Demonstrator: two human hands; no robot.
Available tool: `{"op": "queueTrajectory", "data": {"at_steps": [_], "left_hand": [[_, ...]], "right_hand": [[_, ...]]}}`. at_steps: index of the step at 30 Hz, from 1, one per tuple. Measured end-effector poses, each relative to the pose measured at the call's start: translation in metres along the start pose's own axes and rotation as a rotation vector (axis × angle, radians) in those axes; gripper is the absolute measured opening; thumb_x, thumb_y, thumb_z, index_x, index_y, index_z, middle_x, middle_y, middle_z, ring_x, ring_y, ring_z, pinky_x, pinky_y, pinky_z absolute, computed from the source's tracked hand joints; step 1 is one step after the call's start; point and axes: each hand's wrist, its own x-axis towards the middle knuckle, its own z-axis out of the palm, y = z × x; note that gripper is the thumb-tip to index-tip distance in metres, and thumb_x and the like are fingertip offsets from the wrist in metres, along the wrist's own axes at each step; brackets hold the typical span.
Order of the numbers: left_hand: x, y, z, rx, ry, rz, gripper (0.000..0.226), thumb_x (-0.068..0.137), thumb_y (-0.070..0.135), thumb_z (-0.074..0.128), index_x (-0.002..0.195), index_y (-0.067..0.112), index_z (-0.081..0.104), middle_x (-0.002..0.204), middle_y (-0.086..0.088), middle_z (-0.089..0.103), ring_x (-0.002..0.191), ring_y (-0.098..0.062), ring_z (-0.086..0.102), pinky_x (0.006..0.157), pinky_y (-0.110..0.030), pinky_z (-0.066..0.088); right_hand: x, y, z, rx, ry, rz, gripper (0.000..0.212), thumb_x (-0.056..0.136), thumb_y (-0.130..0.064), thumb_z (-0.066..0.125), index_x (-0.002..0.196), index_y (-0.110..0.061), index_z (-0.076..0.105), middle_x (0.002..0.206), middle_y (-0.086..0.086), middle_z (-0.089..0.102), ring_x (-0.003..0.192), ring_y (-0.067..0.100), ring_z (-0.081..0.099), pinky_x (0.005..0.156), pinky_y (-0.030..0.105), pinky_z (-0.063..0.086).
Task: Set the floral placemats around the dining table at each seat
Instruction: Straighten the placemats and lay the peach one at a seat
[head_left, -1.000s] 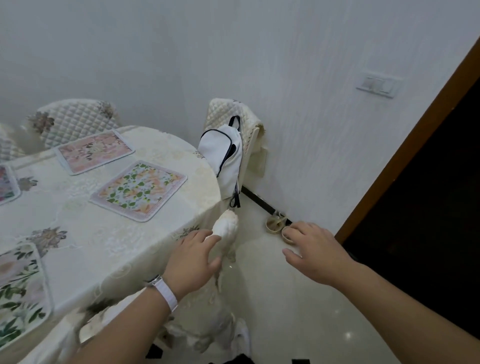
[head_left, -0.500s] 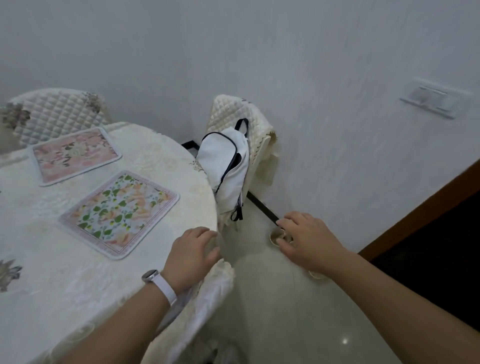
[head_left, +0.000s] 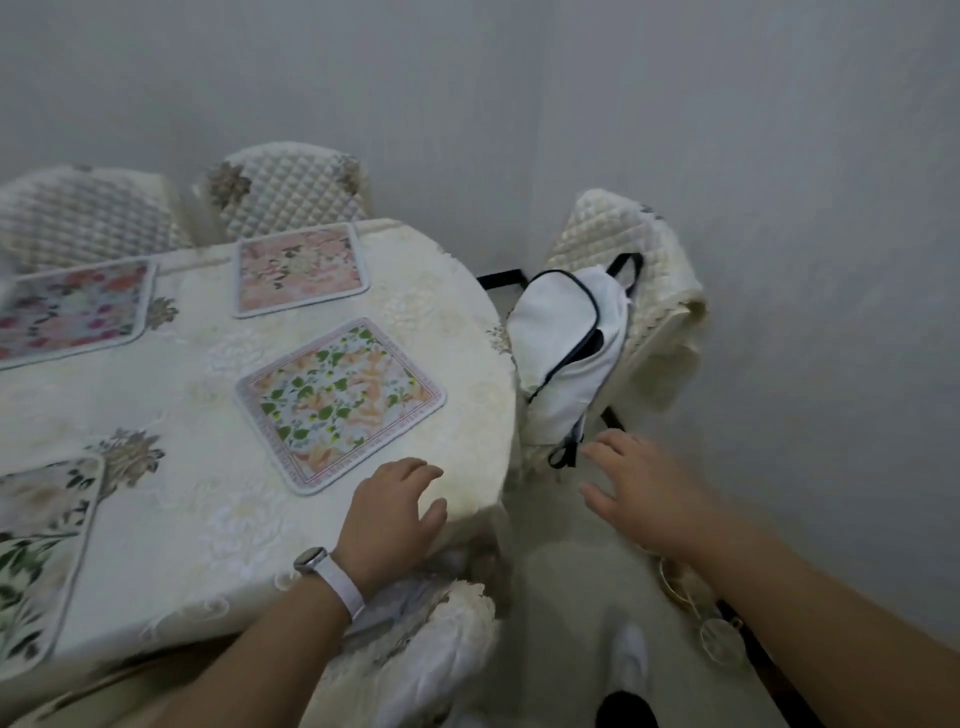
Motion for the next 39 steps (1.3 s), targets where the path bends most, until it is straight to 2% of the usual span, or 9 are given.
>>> {"op": "queueTrajectory", "data": {"at_steps": [10, 16, 22, 29, 35, 39], "left_hand": [[0.057, 0.090, 0.030, 0.036, 0.083, -0.311, 0.047, 0.082, 0.043, 0.049, 0.121, 0.022, 0.065, 0.122, 0.002, 0.064, 0.113, -0.022, 0.057, 0.093, -0.038, 0.048], [0.068, 0.132, 0.038, 0.064, 0.147, -0.465, 0.044, 0.083, 0.041, 0.051, 0.119, 0.021, 0.067, 0.122, 0.001, 0.064, 0.113, -0.022, 0.057, 0.092, -0.038, 0.048], [0.041, 0.128, 0.026, 0.081, 0.180, -0.659, 0.039, 0.090, 0.036, 0.054, 0.126, 0.021, 0.061, 0.129, 0.002, 0.059, 0.117, -0.020, 0.053, 0.098, -0.038, 0.045], [0.037, 0.113, 0.020, 0.187, 0.258, -0.742, 0.039, 0.084, 0.030, 0.064, 0.120, 0.015, 0.066, 0.122, -0.007, 0.065, 0.114, -0.028, 0.057, 0.095, -0.043, 0.047], [0.043, 0.084, 0.035, 0.133, 0.308, -0.834, 0.045, 0.079, 0.040, 0.055, 0.117, 0.018, 0.068, 0.118, -0.004, 0.067, 0.110, -0.026, 0.060, 0.092, -0.042, 0.050], [0.058, 0.048, 0.050, 0.079, 0.256, -0.880, 0.046, 0.080, 0.041, 0.054, 0.118, 0.019, 0.068, 0.119, -0.003, 0.066, 0.112, -0.025, 0.059, 0.091, -0.042, 0.050]], "right_hand": [[0.082, 0.123, -0.026, 0.088, 0.009, -0.254, 0.045, 0.091, -0.050, 0.041, 0.128, -0.026, 0.052, 0.126, -0.009, 0.050, 0.115, 0.016, 0.049, 0.093, 0.035, 0.043], [0.128, 0.176, -0.030, 0.129, -0.063, -0.380, 0.046, 0.092, -0.048, 0.041, 0.129, -0.024, 0.052, 0.126, -0.006, 0.051, 0.114, 0.018, 0.050, 0.092, 0.036, 0.044], [0.161, 0.158, -0.028, 0.154, -0.114, -0.564, 0.048, 0.092, -0.049, 0.043, 0.134, -0.027, 0.048, 0.131, -0.008, 0.049, 0.119, 0.015, 0.046, 0.097, 0.034, 0.042], [0.204, 0.127, -0.033, 0.091, -0.130, -0.742, 0.045, 0.092, -0.047, 0.040, 0.132, -0.027, 0.048, 0.133, -0.008, 0.049, 0.117, 0.015, 0.046, 0.095, 0.035, 0.041], [0.249, 0.092, -0.032, 0.030, -0.142, -0.805, 0.046, 0.093, -0.045, 0.040, 0.135, -0.027, 0.047, 0.134, -0.009, 0.047, 0.121, 0.014, 0.044, 0.098, 0.034, 0.040], [0.279, 0.074, -0.025, 0.012, -0.179, -0.792, 0.046, 0.094, -0.045, 0.042, 0.135, -0.026, 0.048, 0.132, -0.009, 0.048, 0.117, 0.016, 0.047, 0.097, 0.033, 0.040]]}}
